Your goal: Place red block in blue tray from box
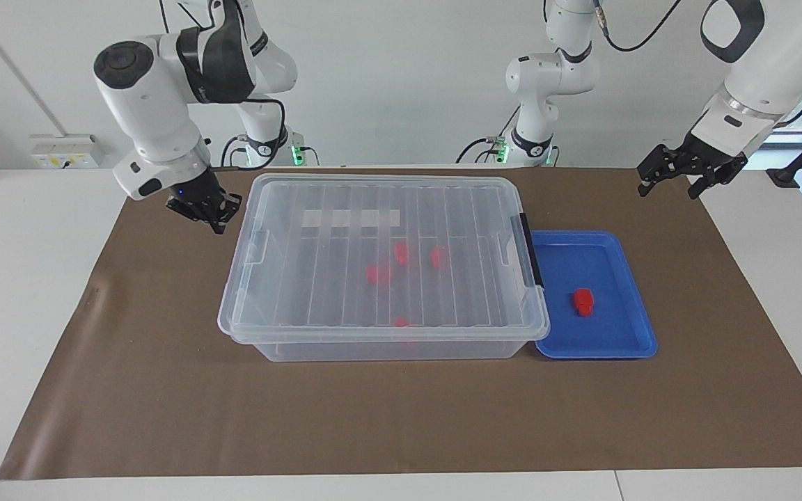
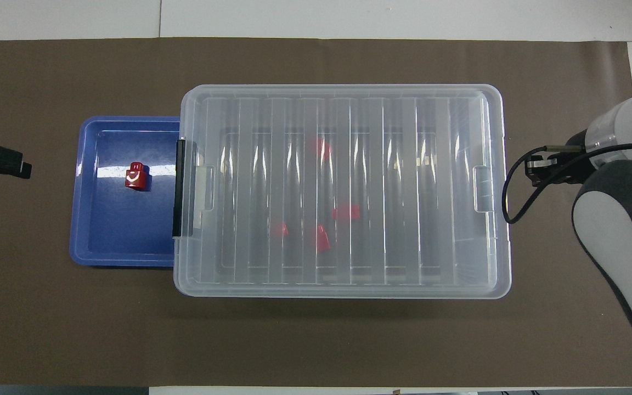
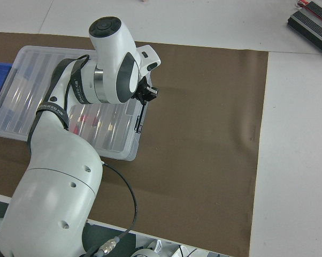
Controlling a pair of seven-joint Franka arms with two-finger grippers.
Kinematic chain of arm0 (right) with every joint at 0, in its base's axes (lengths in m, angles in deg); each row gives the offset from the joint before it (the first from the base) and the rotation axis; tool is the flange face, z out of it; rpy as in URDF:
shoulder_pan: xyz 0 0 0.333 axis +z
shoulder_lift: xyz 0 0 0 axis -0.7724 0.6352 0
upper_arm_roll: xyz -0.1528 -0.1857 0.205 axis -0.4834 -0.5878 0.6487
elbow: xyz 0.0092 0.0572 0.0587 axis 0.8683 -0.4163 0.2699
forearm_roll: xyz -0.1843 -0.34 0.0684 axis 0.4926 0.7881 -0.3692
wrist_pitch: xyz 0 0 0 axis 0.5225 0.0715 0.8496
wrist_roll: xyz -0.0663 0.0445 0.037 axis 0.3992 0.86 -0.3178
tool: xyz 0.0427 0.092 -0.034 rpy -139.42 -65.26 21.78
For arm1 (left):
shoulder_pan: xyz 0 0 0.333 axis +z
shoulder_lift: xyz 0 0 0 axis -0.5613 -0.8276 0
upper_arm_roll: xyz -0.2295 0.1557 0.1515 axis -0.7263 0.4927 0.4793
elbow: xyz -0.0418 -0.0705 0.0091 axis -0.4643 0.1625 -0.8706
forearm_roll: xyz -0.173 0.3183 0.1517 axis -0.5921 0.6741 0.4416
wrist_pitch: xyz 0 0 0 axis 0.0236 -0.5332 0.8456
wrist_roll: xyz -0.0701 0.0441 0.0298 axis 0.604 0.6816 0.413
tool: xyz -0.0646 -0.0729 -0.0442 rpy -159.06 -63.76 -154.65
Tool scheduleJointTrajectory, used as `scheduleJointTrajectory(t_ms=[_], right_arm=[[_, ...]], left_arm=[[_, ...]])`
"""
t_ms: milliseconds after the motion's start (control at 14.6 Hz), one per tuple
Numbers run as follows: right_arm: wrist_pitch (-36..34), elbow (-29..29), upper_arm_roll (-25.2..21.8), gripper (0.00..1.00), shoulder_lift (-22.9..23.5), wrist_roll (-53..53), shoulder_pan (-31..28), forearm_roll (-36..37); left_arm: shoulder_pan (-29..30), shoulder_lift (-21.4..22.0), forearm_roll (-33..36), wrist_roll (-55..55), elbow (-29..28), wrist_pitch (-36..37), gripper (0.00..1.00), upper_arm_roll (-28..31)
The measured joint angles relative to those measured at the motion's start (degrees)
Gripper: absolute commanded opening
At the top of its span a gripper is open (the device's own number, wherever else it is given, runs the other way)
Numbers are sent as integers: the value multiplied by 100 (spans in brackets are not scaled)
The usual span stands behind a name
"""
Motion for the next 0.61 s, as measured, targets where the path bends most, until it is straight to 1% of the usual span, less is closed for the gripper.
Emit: scheduleJointTrajectory(t_ms=[205,273,341,615], right_arm=[[-985,766,-20,0,-53,-149,-162,0],[-1209,937,-22,67,-71,-263,-249,0],[-1338,1013,-26,100,-86,-398,-361,0],[-1362,984,-43,100,-53,-862,-825,0]], left_arm=[[0,0,0,-1,0,0,100,0],[0,0,0,-1,0,0,100,0],[0,0,0,-1,0,0,100,0],[0,0,0,-1,0,0,100,0]])
